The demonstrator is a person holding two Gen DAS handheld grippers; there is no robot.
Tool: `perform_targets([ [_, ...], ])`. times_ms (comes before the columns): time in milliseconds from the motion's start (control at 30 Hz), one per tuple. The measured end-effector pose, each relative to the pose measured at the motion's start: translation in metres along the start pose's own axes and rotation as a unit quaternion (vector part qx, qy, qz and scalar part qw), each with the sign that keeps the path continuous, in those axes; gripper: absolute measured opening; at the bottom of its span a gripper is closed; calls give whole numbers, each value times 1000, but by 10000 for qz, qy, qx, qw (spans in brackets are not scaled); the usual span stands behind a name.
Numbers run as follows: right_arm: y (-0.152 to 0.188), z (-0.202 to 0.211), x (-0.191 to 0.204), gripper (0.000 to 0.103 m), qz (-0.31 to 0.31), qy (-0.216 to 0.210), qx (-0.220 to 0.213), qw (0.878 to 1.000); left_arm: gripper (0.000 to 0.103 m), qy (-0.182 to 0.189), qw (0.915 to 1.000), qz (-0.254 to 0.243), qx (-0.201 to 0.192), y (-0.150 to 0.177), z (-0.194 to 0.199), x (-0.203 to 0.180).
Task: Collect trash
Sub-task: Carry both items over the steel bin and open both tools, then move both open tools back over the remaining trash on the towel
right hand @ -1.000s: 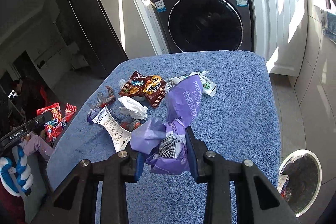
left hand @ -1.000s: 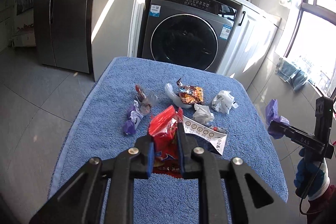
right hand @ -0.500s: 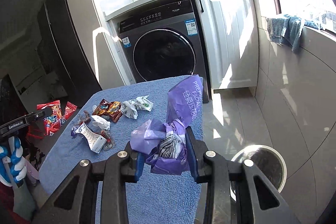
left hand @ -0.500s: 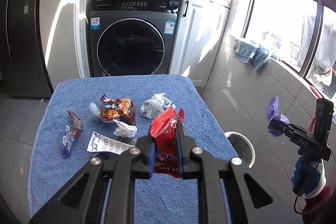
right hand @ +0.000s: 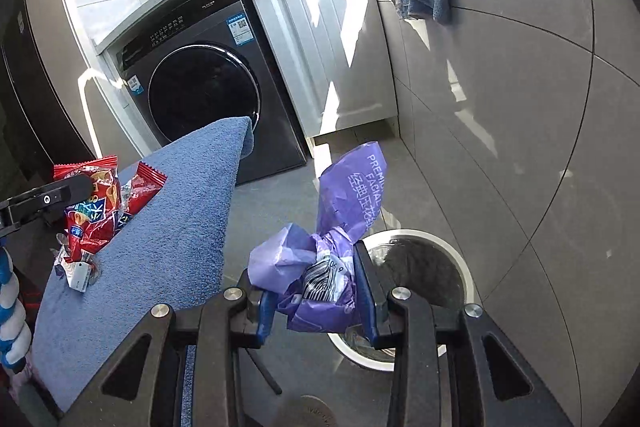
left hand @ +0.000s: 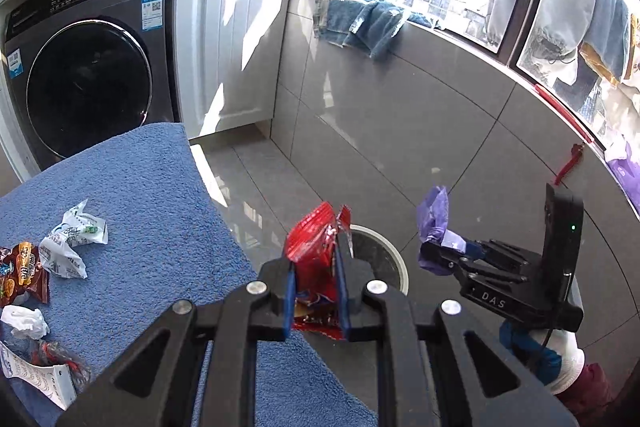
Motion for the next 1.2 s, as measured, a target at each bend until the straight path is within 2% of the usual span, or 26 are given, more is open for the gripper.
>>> perform_targets([
  [100, 2, -18, -21, 32, -73, 161, 138, 9997, 18, 202, 9995, 108, 225, -6, -43, -16],
  [300, 7, -54, -51, 35, -140, 419, 438, 9981, 22, 276, 9979, 346, 474, -13, -110, -37],
  [400, 13, -67, -62, 40, -141, 555, 575, 9967, 45, 335, 9962, 570, 560, -13, -132, -40],
  [433, 14, -70, -64, 43, -113, 610, 611, 9962, 56, 384, 9953, 657, 599, -13, -138, -40],
  [500, 16, -73, -68, 54, -57, 727, 675, 9950, 60, 460, 9934, 805, 679, -12, -145, -38],
  [567, 17, -71, -69, 56, -48, 781, 687, 9946, 60, 464, 9923, 892, 722, -11, -146, -36],
  [867, 5, -33, -49, 57, -21, 616, 383, 9974, 60, 350, 9965, 635, 418, -9, -91, -23],
  [1200, -17, 28, 26, 57, 319, 136, -248, 9991, 60, -152, 9984, 536, 93, 30, 23, 32],
])
Point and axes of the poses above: each gripper's, at about its wrist camera, not at the fingertips, and z roughly against the way its jaws point, x to its left, y to its underside, the point moved 4 cm from there along -z, roughly the way its jaws point, and after that the axes turned 6 degrees about -x, right-handed, at the moved point
